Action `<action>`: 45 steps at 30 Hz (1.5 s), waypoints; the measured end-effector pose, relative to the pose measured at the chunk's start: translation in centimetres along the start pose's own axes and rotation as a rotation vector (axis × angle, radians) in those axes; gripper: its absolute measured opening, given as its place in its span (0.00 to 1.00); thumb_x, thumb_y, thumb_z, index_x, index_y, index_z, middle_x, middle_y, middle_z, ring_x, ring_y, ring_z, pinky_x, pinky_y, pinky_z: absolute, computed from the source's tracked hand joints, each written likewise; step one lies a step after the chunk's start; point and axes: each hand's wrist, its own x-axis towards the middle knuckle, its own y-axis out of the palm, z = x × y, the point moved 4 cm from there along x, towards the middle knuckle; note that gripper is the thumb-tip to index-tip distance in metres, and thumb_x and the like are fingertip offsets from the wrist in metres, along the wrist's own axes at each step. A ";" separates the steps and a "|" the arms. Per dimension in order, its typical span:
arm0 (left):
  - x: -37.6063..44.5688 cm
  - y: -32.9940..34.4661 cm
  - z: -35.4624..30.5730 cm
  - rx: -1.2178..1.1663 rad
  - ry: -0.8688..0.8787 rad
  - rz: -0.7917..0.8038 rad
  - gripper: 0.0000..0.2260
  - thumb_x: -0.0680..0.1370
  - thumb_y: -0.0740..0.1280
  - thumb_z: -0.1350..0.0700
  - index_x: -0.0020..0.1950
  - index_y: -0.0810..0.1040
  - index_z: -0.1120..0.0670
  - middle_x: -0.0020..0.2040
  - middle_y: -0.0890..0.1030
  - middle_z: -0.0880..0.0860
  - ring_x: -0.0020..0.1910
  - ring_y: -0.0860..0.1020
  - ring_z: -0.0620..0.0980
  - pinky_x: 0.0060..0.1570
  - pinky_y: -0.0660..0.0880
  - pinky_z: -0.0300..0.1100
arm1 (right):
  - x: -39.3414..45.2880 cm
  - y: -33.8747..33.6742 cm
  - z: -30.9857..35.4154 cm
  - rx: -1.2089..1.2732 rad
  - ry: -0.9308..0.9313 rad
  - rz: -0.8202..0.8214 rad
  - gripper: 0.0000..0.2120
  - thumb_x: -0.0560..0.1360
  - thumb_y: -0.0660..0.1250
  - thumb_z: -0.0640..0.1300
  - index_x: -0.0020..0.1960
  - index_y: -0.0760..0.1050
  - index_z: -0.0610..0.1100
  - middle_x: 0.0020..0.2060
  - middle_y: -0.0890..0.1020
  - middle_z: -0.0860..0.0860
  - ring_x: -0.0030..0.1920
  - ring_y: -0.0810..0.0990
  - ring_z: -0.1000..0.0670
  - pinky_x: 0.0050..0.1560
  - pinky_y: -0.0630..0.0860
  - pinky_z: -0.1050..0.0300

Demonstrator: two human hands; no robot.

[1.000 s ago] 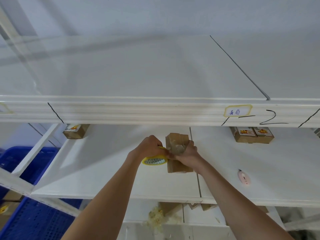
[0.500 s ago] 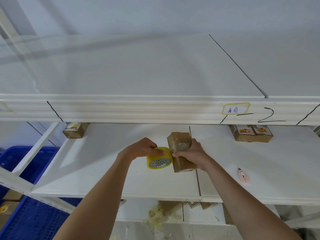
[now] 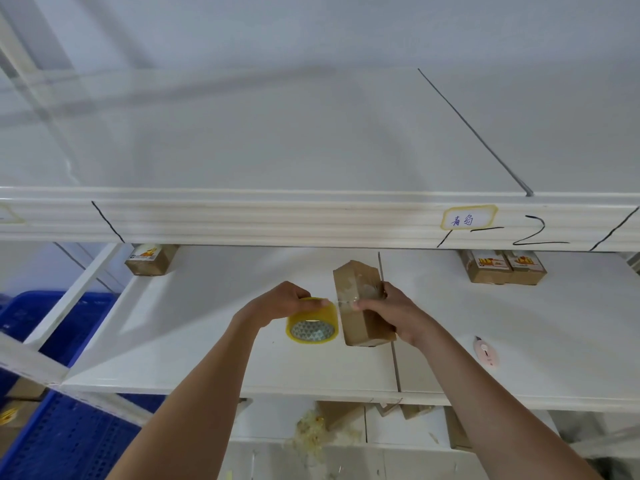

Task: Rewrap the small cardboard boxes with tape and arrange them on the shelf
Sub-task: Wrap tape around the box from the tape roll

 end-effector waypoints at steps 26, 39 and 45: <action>-0.1 0.2 -3.1 0.072 0.079 -0.085 0.18 0.74 0.74 0.40 0.31 0.78 0.50 0.30 0.73 0.48 0.33 0.72 0.48 0.35 0.68 0.41 | -1.1 2.9 0.5 0.236 0.077 0.232 0.22 0.73 0.76 0.53 0.63 0.79 0.44 0.54 0.86 0.46 0.56 0.85 0.45 0.57 0.82 0.47; -0.7 -0.2 -3.3 0.006 0.053 -0.065 0.18 0.73 0.74 0.42 0.30 0.79 0.50 0.29 0.73 0.47 0.33 0.73 0.47 0.36 0.68 0.40 | 0.0 1.7 -0.2 0.211 0.051 0.138 0.32 0.66 0.82 0.50 0.65 0.75 0.45 0.54 0.86 0.47 0.54 0.86 0.46 0.52 0.83 0.49; -0.3 -0.2 -4.7 0.172 0.069 -0.076 0.22 0.73 0.73 0.39 0.42 0.83 0.59 0.33 0.75 0.51 0.33 0.74 0.48 0.35 0.69 0.41 | 0.2 3.8 0.1 0.081 -0.001 0.188 0.23 0.68 0.81 0.49 0.60 0.80 0.47 0.52 0.86 0.47 0.53 0.85 0.47 0.51 0.83 0.52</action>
